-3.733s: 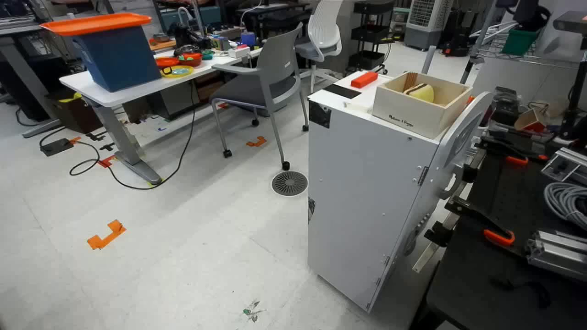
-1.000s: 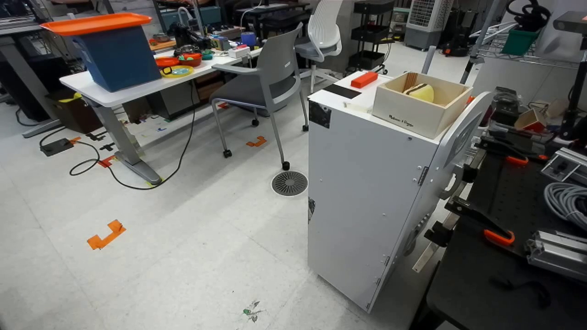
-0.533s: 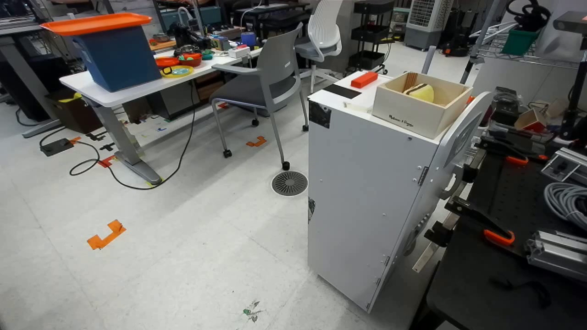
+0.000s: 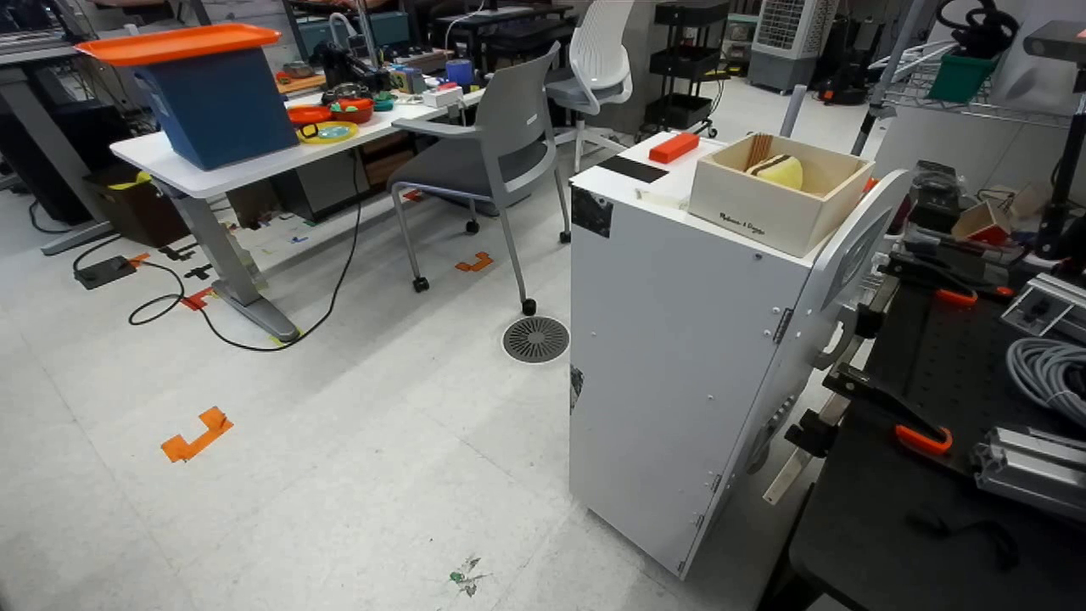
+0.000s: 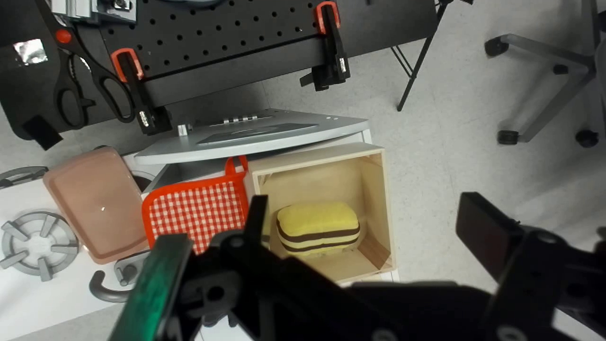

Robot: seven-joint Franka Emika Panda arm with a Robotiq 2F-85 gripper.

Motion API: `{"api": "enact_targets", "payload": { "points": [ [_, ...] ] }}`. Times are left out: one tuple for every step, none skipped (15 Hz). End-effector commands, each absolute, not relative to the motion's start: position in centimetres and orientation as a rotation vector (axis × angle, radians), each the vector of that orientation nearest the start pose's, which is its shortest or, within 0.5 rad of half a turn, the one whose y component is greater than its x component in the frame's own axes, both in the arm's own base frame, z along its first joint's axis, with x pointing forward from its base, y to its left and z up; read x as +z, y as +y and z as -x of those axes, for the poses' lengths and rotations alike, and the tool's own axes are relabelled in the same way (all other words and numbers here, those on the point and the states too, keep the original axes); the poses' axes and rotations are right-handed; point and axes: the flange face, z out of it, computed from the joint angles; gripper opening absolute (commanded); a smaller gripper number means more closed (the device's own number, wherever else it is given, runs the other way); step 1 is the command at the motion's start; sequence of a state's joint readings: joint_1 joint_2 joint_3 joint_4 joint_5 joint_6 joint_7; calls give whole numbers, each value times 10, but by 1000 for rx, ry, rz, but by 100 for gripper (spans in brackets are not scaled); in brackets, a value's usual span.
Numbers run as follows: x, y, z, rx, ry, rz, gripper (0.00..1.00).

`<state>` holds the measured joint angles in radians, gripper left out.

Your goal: Put the grey plushy in the box, remove the yellow plushy from the box and put it on top of the cupboard, and then put the oven mitt on the tray

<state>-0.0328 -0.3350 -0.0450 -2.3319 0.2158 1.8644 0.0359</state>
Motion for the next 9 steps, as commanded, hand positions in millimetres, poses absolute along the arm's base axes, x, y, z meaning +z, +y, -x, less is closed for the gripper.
{"api": "enact_targets", "payload": {
  "points": [
    [459,-18,-432,189,272,2904,100],
    [459,-18,-432,189,272,2904,100],
    [459,-18,-432,189,272,2904,100],
    [459,-18,-432,189,272,2904,100],
    [459,-18,-432,189,272,2904,100],
    [459,-18,-432,189,272,2904,100],
    [459,-18,-432,189,272,2904,100],
    [459,-17,-431,179,259,2911,100],
    [460,-16,-431,158,247,2930,100]
  ]
}}
